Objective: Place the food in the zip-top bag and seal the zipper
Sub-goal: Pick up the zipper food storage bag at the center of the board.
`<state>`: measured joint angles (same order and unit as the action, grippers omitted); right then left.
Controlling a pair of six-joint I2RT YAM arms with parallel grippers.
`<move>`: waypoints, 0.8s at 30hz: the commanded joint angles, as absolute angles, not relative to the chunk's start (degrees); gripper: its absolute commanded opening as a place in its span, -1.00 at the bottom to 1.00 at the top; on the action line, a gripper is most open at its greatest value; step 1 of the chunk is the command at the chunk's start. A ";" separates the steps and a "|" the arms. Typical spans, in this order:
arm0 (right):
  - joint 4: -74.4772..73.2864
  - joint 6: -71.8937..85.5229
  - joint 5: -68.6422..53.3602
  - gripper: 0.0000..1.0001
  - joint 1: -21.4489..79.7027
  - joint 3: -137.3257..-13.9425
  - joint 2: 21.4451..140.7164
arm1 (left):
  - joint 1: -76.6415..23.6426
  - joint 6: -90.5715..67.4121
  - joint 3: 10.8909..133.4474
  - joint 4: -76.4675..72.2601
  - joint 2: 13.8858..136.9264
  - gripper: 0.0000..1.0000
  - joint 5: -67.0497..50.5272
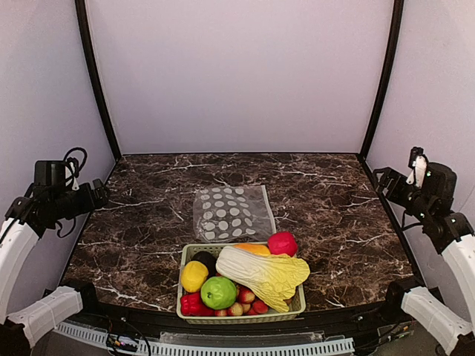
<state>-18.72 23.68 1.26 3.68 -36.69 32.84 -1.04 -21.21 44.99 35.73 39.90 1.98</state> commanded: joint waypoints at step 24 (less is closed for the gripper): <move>-25.35 20.74 -14.43 0.82 4.20 -43.37 42.12 | -13.85 -35.00 35.54 22.98 43.12 0.99 -12.17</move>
